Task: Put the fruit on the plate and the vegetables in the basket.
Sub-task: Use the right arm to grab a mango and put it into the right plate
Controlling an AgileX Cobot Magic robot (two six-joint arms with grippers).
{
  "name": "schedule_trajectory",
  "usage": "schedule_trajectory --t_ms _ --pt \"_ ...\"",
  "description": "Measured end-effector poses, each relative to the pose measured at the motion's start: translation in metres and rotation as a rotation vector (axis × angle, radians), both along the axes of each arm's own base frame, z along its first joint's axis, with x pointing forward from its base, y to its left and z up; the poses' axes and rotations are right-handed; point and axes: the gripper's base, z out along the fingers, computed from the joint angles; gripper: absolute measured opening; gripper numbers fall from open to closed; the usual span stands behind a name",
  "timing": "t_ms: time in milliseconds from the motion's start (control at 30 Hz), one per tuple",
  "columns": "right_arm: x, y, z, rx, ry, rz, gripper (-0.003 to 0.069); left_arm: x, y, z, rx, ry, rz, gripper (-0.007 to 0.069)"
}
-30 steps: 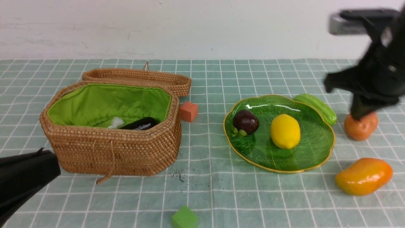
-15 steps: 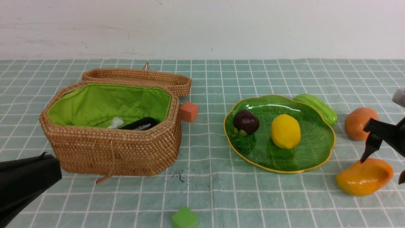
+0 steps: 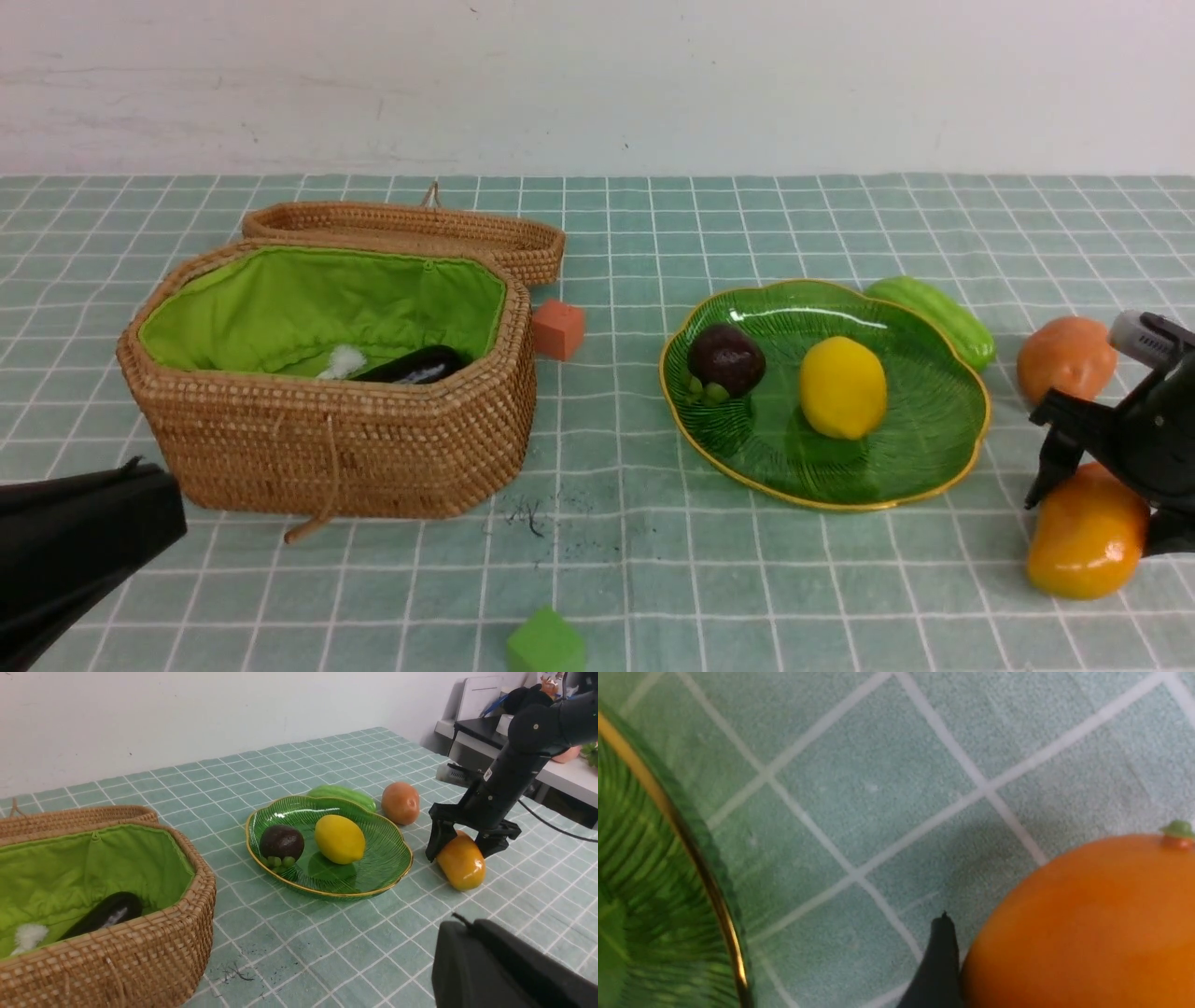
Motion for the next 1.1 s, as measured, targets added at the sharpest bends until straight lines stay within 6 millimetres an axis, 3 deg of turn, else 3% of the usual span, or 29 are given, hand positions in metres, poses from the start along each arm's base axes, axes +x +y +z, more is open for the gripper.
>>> schedule_trajectory --t_ms 233,367,500,667,800,900,1033,1100 --pt "0.001 0.007 0.007 0.027 -0.033 0.183 0.0591 0.0 0.0 -0.001 0.002 0.002 0.0 -0.0013" --pt "0.001 0.028 0.044 0.07 -0.136 0.265 0.0591 0.0 0.0 0.0 0.001 0.001 0.0 -0.001" --pt "0.011 0.07 0.083 0.058 -0.347 0.374 0.0591 0.0 0.0 0.0 -0.002 0.0 -0.001 -0.001" --pt "0.033 0.081 0.077 -0.007 -0.464 0.373 0.0591 0.0 0.0 0.001 -0.012 -0.011 -0.003 -0.001" --pt "0.055 0.079 0.043 -0.044 -0.442 0.363 0.0591 0.0 -0.001 0.002 -0.021 -0.013 -0.005 -0.001" --pt "0.059 0.078 0.034 -0.051 -0.428 0.368 0.0612 0.0 -0.001 0.002 -0.028 -0.006 -0.007 -0.001" --pt "0.059 0.077 0.035 -0.077 -0.422 0.4 0.0674 0.0 -0.001 0.002 -0.035 -0.011 -0.009 -0.001" --pt "0.058 0.077 0.049 -0.092 -0.423 0.435 0.0678 0.0 -0.001 0.004 -0.045 -0.021 -0.011 -0.001"
